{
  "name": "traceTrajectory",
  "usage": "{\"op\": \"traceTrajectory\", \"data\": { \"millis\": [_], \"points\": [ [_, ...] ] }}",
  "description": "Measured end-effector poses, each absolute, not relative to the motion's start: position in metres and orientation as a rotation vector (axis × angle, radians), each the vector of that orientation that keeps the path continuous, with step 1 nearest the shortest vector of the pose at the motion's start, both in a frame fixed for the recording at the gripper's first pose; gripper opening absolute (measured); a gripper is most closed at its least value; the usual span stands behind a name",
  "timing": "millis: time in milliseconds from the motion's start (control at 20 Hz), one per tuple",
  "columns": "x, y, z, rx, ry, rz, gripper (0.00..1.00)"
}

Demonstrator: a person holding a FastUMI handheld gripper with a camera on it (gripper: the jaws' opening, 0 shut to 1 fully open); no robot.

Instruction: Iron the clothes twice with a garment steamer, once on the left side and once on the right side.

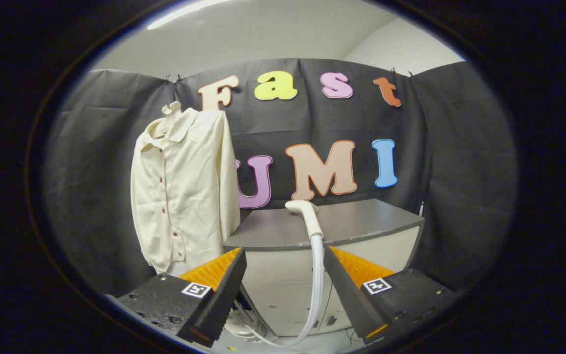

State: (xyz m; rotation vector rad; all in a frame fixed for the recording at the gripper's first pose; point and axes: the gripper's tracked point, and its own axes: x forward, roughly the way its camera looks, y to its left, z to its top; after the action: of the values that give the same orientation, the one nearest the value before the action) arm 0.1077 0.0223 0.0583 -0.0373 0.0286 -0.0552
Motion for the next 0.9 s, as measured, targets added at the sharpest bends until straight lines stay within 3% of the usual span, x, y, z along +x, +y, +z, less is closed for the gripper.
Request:
{"op": "traceTrajectory", "data": {
  "millis": [900],
  "points": [
    [0.334,-0.027,0.107,-0.006,0.220,-0.182,0.97]
  ]
}}
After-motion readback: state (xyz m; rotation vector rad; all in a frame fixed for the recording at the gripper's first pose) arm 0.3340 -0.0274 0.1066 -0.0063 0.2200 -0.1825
